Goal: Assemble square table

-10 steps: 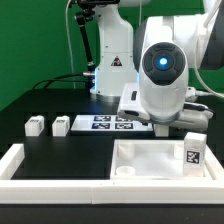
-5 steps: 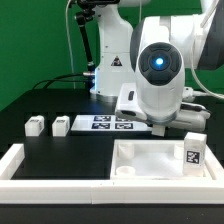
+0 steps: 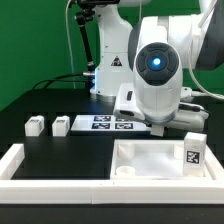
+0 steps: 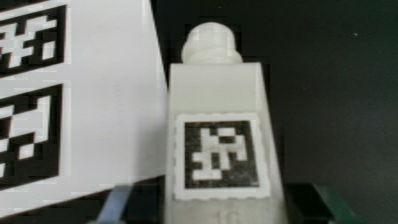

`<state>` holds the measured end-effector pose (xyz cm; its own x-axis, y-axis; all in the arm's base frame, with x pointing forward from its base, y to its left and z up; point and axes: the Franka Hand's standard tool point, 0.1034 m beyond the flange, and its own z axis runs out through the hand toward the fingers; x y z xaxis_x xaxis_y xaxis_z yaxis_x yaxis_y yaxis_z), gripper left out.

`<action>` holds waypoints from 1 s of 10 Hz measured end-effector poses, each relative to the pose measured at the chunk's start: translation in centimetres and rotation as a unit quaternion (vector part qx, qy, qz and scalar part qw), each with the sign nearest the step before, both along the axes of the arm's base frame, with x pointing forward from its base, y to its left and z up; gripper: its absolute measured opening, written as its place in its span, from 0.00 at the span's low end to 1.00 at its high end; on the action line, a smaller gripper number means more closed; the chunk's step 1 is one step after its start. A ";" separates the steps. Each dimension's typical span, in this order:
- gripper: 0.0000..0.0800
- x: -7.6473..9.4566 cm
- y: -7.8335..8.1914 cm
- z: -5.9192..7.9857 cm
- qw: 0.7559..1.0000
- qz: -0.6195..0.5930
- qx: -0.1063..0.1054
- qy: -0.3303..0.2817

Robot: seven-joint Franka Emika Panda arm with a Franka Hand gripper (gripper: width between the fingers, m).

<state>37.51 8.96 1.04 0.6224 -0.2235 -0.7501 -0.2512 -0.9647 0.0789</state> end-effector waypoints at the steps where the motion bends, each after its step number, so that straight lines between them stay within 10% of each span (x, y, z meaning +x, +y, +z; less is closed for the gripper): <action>1: 0.36 0.6 -0.6 2.6 1.000 -0.005 0.011 0.018; 4: 0.36 3.1 -3.7 9.7 1.000 0.015 0.009 -0.006; 8: 0.36 3.6 -3.9 9.3 0.999 0.025 -0.001 -0.036; 10: 0.36 6.7 -2.9 9.1 0.992 0.052 -0.015 -0.114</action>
Offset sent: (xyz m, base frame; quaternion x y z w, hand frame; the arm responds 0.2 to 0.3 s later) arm 0.0196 -0.0396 0.0928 -0.0718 -0.0023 -0.0480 0.9963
